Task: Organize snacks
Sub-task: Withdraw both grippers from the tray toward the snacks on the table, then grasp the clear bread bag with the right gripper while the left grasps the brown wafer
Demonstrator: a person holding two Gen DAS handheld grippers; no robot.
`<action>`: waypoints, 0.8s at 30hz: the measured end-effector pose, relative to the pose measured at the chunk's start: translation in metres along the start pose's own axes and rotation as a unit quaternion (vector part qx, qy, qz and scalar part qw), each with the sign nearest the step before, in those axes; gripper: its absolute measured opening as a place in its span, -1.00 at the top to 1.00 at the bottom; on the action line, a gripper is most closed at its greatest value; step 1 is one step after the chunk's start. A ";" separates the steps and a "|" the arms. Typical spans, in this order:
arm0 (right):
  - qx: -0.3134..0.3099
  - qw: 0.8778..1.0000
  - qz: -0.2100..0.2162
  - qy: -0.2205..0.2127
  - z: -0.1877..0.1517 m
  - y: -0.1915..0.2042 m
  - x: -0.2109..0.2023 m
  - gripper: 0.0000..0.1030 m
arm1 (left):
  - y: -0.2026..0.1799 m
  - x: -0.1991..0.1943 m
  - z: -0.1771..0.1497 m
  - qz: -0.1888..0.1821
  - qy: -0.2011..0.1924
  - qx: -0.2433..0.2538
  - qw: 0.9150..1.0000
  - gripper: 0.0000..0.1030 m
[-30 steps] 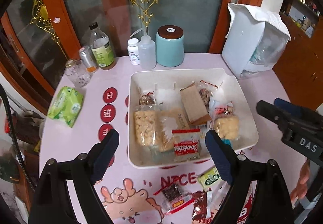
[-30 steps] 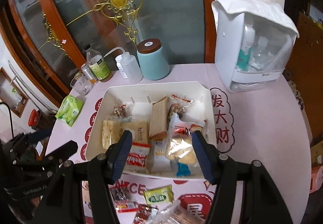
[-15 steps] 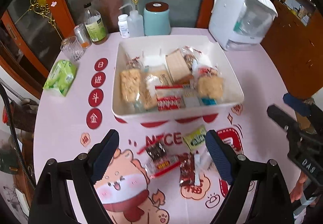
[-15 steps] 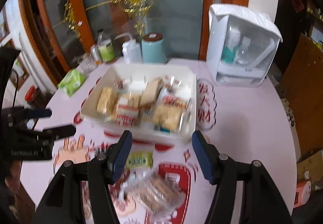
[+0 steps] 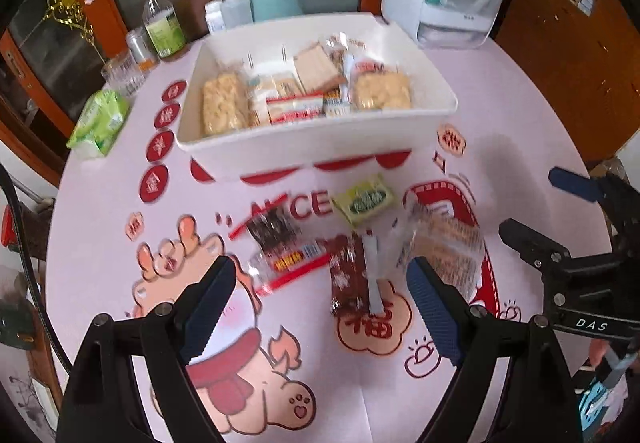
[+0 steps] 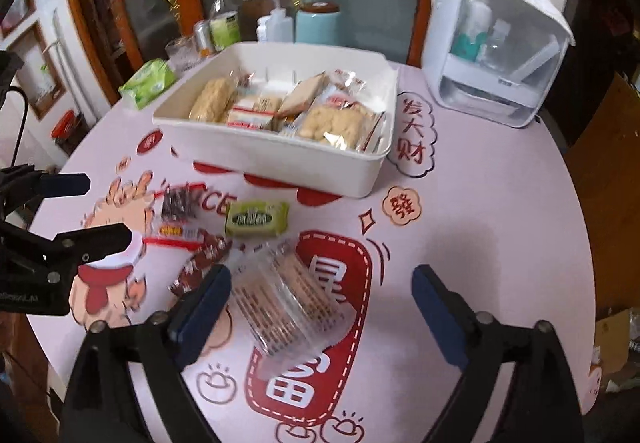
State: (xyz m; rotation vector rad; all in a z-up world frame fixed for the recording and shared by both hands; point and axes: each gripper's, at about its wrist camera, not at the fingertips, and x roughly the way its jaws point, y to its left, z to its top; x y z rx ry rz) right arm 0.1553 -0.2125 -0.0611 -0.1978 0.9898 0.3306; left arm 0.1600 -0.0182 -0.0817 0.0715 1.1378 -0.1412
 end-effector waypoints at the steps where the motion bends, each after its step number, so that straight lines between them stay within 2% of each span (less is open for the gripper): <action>1: -0.009 1.000 0.001 0.001 -0.003 0.002 0.003 -0.82 | 0.000 0.005 -0.005 -0.006 0.006 -0.004 1.000 -0.68; 3: -0.027 1.000 0.010 0.004 -0.007 0.005 0.011 -0.84 | 0.000 0.014 -0.013 -0.017 0.018 -0.009 1.000 -0.68; 6: -0.061 0.998 0.019 0.015 -0.013 0.011 0.025 -0.96 | 0.001 0.031 -0.027 -0.023 0.040 -0.012 0.999 -0.68; 13: -0.120 0.991 0.033 0.046 -0.022 0.025 0.060 -0.97 | 0.012 0.064 -0.049 -0.025 0.078 -0.039 0.996 -0.68; 20: -0.165 0.982 0.033 0.082 -0.028 0.039 0.091 -0.97 | 0.013 0.076 -0.054 -0.014 0.085 -0.032 0.996 -0.68; 24: -0.157 0.982 0.042 0.100 -0.027 0.038 0.104 -0.97 | 0.011 0.083 -0.053 -0.016 0.089 -0.029 0.995 -0.68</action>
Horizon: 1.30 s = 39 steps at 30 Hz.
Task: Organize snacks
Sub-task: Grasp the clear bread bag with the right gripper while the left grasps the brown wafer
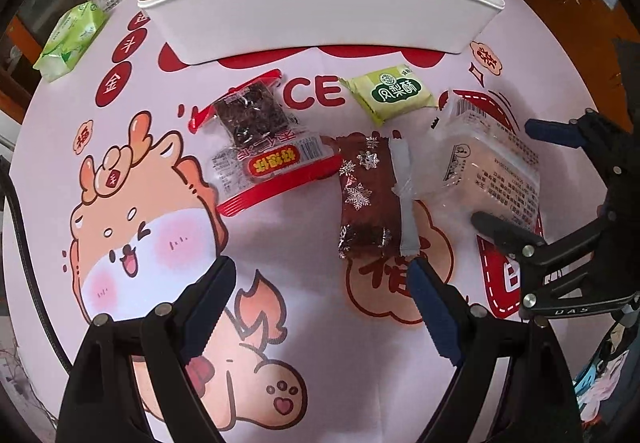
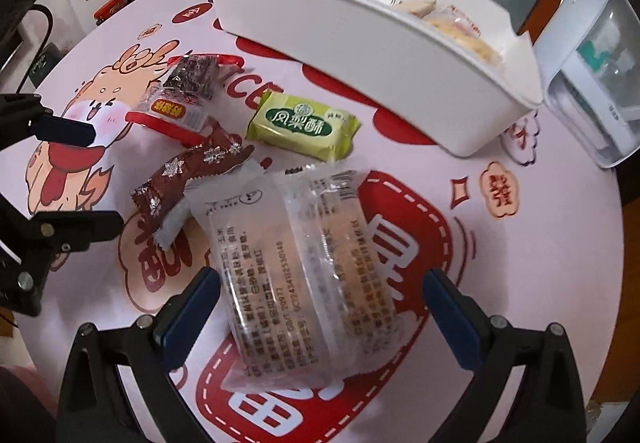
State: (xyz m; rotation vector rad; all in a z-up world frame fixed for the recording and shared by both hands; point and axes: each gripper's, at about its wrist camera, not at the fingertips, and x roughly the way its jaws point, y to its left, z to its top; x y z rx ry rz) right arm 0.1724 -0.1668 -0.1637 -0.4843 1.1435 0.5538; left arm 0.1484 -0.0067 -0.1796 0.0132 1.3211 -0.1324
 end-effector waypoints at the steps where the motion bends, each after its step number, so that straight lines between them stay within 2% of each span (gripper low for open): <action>1: 0.002 1.000 0.001 0.002 0.000 0.000 0.002 -0.97 | -0.001 0.001 0.001 0.000 0.001 0.000 1.000 -0.68; 12: 0.036 0.999 0.016 0.015 -0.003 -0.006 0.013 -0.95 | -0.002 0.019 0.016 -0.007 0.011 -0.002 1.000 -0.68; 15: 0.052 0.998 0.023 0.010 -0.007 -0.009 0.013 -0.71 | -0.003 0.021 0.021 -0.008 0.012 -0.002 1.000 -0.68; 17: 0.069 0.997 0.030 0.007 -0.011 -0.013 0.011 -0.63 | -0.005 0.023 0.024 -0.009 0.014 -0.001 1.000 -0.68; 24: 0.145 0.989 0.010 -0.009 -0.031 -0.028 0.000 -0.55 | -0.016 0.033 0.035 -0.011 0.020 0.010 1.000 -0.68; 31: 0.205 0.979 -0.009 -0.016 -0.047 -0.032 -0.005 -0.55 | -0.025 0.049 0.044 0.009 0.028 0.011 1.000 -0.68; 36: 0.232 0.972 -0.021 -0.017 -0.047 -0.029 -0.004 -0.55 | -0.032 0.053 0.050 0.029 0.025 0.010 0.999 -0.48; 39: 0.240 0.970 -0.024 -0.017 -0.047 -0.027 -0.005 -0.55 | -0.037 0.053 0.052 0.030 0.021 0.003 0.999 -0.07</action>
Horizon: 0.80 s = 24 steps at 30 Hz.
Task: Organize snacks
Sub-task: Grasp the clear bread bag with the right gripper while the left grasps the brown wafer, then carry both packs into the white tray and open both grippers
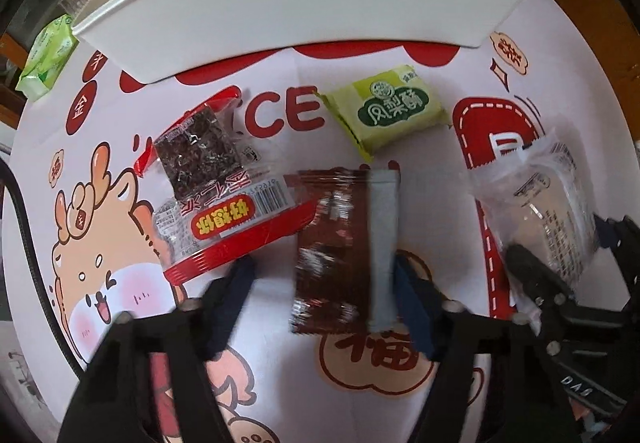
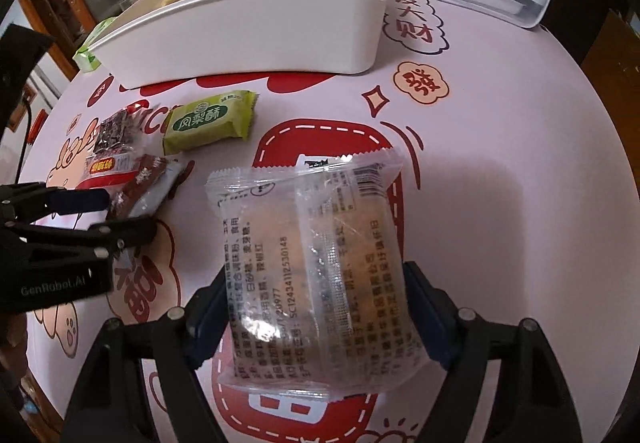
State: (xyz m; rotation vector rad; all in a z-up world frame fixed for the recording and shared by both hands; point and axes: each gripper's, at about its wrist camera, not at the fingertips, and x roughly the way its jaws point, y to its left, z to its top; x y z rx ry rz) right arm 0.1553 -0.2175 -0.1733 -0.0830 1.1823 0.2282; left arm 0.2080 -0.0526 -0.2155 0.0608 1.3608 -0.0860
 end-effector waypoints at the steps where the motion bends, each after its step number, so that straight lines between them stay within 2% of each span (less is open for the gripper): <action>1: 0.003 1.000 0.000 0.000 0.000 0.000 0.000 -0.55 | -0.001 -0.001 0.001 0.000 -0.001 -0.002 1.000 0.15; 6: 0.009 1.000 0.001 0.004 -0.001 0.000 -0.002 -0.51 | -0.002 -0.001 0.000 -0.001 0.005 -0.015 1.000 0.23; 12: 0.023 0.999 0.024 0.019 -0.007 0.003 -0.008 -0.45 | 0.009 -0.023 -0.012 -0.006 -0.010 -0.032 0.999 0.24; 19: 0.030 0.998 0.055 0.017 -0.002 0.015 -0.027 -0.44 | 0.034 -0.074 -0.015 0.000 -0.052 -0.040 0.998 0.24; 24: 0.009 0.998 0.056 -0.025 0.033 0.026 -0.059 -0.44 | 0.065 -0.131 0.006 0.005 -0.099 -0.044 0.994 0.24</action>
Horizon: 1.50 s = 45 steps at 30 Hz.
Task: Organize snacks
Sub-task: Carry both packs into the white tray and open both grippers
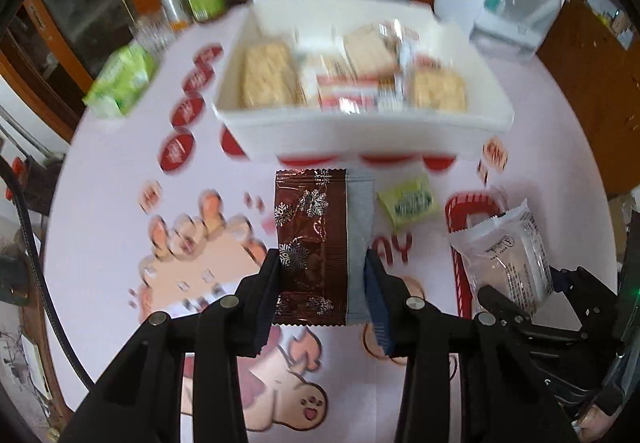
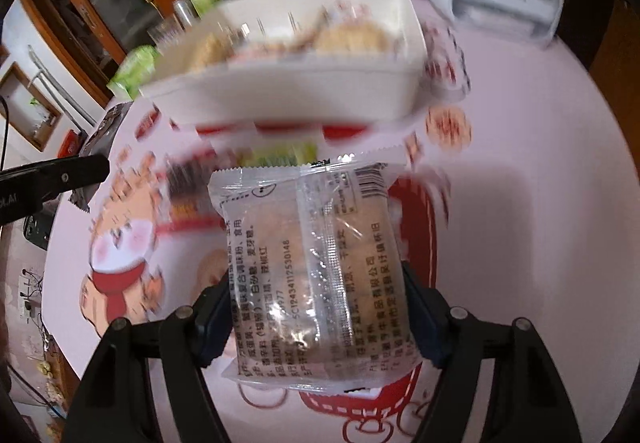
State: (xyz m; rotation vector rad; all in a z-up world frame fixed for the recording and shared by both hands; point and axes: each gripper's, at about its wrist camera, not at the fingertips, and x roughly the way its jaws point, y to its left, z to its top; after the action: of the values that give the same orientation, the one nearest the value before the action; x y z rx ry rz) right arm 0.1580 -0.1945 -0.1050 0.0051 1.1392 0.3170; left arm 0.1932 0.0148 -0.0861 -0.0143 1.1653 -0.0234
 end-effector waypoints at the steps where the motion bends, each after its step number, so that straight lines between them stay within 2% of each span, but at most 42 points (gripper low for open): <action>1: -0.008 1.000 0.000 -0.017 0.013 0.004 -0.011 -0.44 | 0.006 -0.010 0.005 0.001 -0.009 0.001 1.000 0.24; 6: -0.040 0.995 -0.021 -0.086 0.066 0.017 -0.047 -0.44 | 0.017 -0.047 0.045 0.007 -0.059 0.018 0.998 0.24; 9: -0.044 0.992 -0.026 -0.119 0.091 0.022 -0.066 -0.44 | 0.018 -0.054 0.058 -0.013 -0.063 0.029 0.998 0.23; 11: -0.043 0.991 -0.029 -0.127 0.099 0.021 -0.070 -0.44 | 0.015 -0.052 0.060 0.001 -0.064 0.045 0.997 0.23; 13: -0.041 0.991 -0.030 -0.127 0.102 0.022 -0.070 -0.44 | 0.012 -0.047 0.060 0.007 -0.059 0.053 0.997 0.23; 18: -0.049 0.990 -0.038 -0.127 0.113 0.027 -0.068 -0.44 | 0.016 -0.032 0.064 -0.045 -0.040 0.042 0.997 0.23; 21: -0.051 0.989 -0.045 -0.130 0.124 0.033 -0.067 -0.44 | 0.019 -0.026 0.074 -0.037 -0.043 0.039 0.998 0.24; 27: -0.032 0.989 -0.075 -0.126 0.171 0.035 -0.051 -0.46 | 0.024 -0.019 0.114 -0.016 -0.055 0.031 0.998 0.24; 31: -0.032 0.989 -0.083 -0.119 0.196 0.037 -0.036 -0.58 | 0.024 -0.015 0.143 0.001 -0.073 0.029 0.997 0.23; 32: -0.033 0.991 -0.079 -0.106 0.204 0.036 -0.026 -0.58 | 0.023 -0.014 0.151 0.001 -0.081 0.030 0.996 0.06; 33: -0.031 0.992 -0.075 -0.095 0.208 0.036 -0.019 -0.57 | 0.024 -0.013 0.157 -0.010 -0.082 0.030 0.996 -0.20; 34: -0.024 0.994 -0.076 -0.081 0.211 0.034 -0.011 -0.60 | 0.025 -0.010 0.162 -0.012 -0.077 0.024 0.997 -0.68; 35: -0.015 0.995 -0.079 -0.064 0.215 0.031 -0.001 -0.60 | 0.028 -0.010 0.165 -0.007 -0.078 0.013 0.997 -0.87; 37: -0.012 0.994 -0.079 -0.070 0.215 0.029 0.004 -0.61 | 0.034 -0.006 0.170 -0.001 -0.082 -0.004 0.997 -0.88; 40: -0.007 0.992 -0.088 -0.088 0.211 0.029 0.004 -0.74 | 0.039 0.004 0.171 -0.007 -0.066 -0.011 0.998 -0.88; 45: 0.000 0.992 -0.084 -0.092 0.206 0.027 0.001 -0.76 | 0.039 0.010 0.159 0.004 -0.069 -0.002 0.998 -0.88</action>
State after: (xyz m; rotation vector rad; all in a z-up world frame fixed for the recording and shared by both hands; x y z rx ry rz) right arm 0.3355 -0.1363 -0.0142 -0.0614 0.9499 0.1626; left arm 0.3439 0.0535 -0.0330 -0.0151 1.0272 -0.0128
